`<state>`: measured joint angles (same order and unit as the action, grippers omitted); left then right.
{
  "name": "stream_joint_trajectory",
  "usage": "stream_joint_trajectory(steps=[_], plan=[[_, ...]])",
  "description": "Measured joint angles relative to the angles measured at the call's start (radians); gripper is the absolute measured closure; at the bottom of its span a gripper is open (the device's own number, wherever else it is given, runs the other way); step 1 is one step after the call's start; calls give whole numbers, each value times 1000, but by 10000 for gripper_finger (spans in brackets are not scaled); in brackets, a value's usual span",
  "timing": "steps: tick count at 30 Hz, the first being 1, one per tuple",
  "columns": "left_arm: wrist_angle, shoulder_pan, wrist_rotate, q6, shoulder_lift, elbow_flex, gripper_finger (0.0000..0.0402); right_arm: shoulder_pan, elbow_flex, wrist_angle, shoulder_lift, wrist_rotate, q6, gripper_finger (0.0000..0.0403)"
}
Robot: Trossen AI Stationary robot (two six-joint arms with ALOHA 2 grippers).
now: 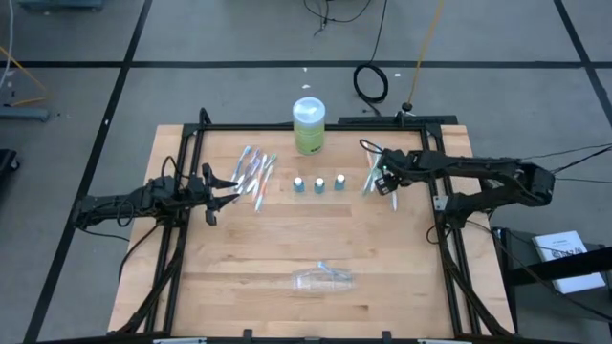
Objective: Pick & Place toothbrushing station
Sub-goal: Put the orange toothbrush into the transparent organizer
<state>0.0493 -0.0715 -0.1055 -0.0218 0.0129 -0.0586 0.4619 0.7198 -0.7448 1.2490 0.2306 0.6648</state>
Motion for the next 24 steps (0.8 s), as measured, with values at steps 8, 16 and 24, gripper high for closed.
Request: stream_joint_trajectory(steps=[8,16,24], plan=[[0,0,0,0,0,0,236,13,-30,115,82,-1,-36,202],[0,0,0,0,0,0,236,69,-102,169,97,0,-29,202],[0,0,0,0,0,0,236,75,-118,178,83,-33,-43,202]])
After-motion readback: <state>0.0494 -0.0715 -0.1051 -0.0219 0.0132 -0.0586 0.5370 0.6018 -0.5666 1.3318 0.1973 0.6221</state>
